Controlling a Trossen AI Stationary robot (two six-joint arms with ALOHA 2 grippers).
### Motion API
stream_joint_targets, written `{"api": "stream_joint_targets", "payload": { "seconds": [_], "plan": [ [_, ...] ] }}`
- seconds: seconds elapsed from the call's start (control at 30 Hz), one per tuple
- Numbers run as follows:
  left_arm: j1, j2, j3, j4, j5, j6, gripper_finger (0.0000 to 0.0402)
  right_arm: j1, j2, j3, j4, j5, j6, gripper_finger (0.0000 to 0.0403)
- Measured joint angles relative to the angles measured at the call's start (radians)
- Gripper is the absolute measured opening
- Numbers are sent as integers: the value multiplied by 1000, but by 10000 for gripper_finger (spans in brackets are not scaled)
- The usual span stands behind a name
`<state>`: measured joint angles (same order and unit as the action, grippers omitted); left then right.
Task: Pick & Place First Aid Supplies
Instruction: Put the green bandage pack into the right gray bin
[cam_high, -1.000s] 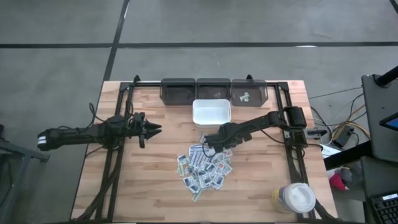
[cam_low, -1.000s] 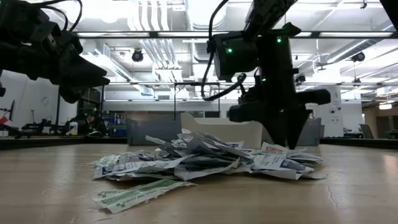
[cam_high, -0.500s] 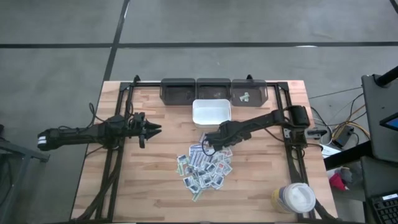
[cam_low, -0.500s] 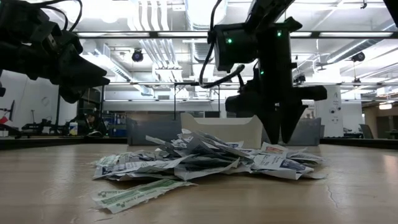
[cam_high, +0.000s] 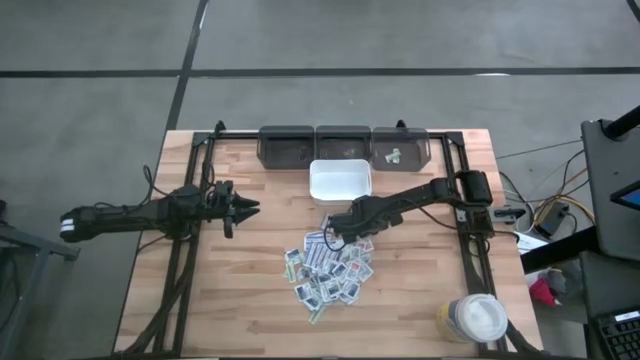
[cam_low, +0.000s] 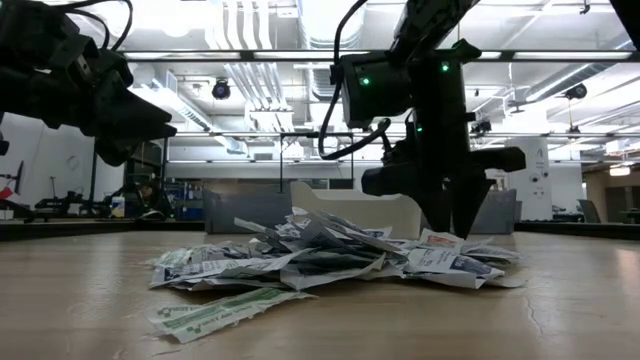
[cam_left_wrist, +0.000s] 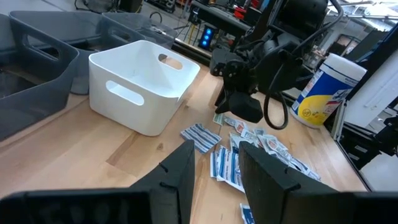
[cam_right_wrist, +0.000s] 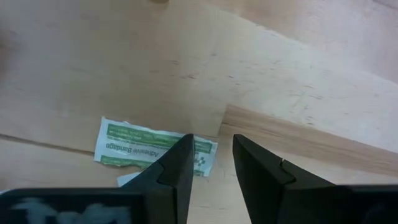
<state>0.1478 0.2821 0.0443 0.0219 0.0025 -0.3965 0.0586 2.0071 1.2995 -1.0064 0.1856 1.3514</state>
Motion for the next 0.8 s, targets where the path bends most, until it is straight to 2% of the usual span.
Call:
{"api": "stream_joint_targets", "payload": {
  "seconds": [0.57, 0.8],
  "plan": [
    [0, 0, 0, 0, 0, 0, 120, 0, 2, -1, -13, -1, -50, 29],
    [0, 0, 0, 0, 0, 0, 120, -1, -13, -3, -96, 31, -86, 9]
  ]
}}
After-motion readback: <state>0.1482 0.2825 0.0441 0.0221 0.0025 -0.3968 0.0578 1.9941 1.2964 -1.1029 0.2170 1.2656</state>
